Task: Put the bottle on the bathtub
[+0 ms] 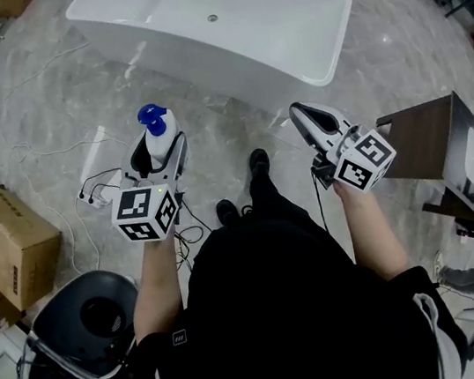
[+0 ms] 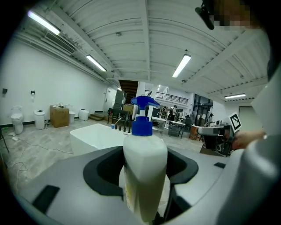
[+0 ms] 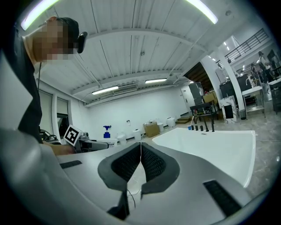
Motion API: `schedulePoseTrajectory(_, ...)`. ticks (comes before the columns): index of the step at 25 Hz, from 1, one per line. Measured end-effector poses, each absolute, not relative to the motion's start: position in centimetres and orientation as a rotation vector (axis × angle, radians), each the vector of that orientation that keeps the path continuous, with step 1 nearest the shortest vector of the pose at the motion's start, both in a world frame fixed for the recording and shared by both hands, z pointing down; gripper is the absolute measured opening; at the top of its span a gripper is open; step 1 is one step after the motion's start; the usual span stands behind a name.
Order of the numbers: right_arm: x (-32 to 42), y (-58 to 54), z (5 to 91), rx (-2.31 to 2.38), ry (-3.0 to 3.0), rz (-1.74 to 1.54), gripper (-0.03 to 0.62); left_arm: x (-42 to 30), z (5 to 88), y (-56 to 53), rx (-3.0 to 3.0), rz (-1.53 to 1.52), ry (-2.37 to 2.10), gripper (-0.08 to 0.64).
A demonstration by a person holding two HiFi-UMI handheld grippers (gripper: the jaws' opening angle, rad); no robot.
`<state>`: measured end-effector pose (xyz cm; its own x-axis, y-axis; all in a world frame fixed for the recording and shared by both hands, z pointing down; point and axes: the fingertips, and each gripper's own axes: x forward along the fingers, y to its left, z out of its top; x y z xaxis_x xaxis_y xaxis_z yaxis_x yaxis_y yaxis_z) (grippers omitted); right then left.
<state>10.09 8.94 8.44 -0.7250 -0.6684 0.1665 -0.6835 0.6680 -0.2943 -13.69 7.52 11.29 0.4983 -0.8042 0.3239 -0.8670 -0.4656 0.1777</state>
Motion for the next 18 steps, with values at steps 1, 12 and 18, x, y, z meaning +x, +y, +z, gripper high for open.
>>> schedulePoseTrajectory(1, 10.4, 8.1, 8.7, 1.136, -2.833, 0.533, 0.029, -13.3, 11.4, 6.8, 2.422, 0.282, -1.410, 0.273)
schedulePoseTrajectory(12, 14.2, -4.6, 10.6, 0.966, -2.890, 0.573, 0.029, -7.3, 12.5, -3.9, 2.355, 0.371, -1.469, 0.274)
schedulePoseTrajectory(18, 12.3, -8.1, 12.5, 0.761, -2.898, 0.601, 0.029, -5.8, 13.0, -8.7, 2.342, 0.331, -1.521, 0.273)
